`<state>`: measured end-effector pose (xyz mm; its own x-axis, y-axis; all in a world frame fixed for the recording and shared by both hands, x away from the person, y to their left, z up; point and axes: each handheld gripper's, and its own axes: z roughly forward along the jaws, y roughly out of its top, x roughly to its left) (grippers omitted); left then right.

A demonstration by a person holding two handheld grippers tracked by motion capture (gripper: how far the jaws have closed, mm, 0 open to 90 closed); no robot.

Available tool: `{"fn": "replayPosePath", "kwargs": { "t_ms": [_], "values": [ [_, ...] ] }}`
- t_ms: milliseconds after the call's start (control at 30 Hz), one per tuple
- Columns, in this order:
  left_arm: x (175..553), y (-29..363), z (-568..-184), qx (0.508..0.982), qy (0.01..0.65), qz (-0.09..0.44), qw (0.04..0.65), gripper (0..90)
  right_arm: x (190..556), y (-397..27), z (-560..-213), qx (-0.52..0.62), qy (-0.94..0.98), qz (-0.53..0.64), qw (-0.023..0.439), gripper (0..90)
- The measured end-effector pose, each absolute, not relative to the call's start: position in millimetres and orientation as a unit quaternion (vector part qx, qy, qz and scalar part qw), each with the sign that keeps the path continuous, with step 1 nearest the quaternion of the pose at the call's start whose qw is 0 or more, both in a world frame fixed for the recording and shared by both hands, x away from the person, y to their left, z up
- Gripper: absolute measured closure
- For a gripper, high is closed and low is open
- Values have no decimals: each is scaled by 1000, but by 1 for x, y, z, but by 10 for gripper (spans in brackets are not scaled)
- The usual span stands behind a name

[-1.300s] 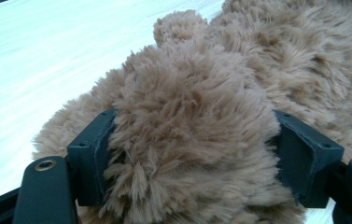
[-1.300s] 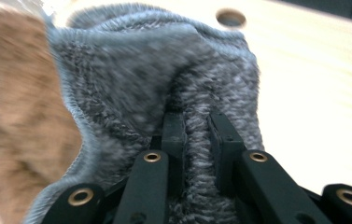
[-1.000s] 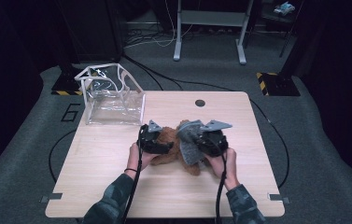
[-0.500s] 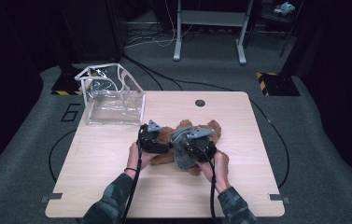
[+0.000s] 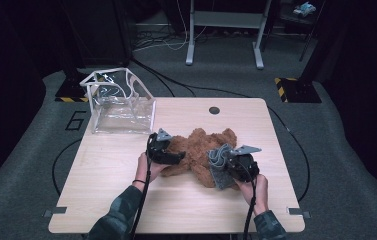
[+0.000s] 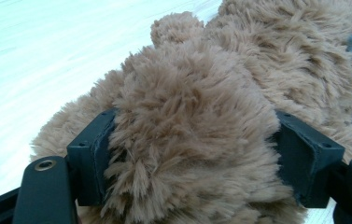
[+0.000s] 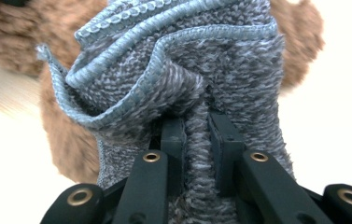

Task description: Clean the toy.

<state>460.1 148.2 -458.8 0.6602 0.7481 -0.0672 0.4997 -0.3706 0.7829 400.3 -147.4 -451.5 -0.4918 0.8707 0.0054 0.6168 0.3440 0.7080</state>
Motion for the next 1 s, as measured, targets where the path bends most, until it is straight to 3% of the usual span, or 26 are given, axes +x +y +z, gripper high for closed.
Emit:
{"fn": "replayPosePath", "kwargs": {
  "t_ms": [200, 400, 633, 1000],
  "values": [
    [460, 149, -459, 813, 384, 153, 409, 236, 394, -143, -436, 447, 797, 357, 193, 781],
    [461, 148, -459, 814, 383, 155, 408, 236, 398, -100, -410, 395, 800, 408, 194, 777],
    [461, 149, -460, 812, 386, 155, 409, 237, 415, -52, -422, 357, 832, 375, 200, 778],
    [461, 148, -460, 814, 382, 155, 409, 237, 414, -98, -433, 407, 817, 367, 180, 787]
  ]
}}
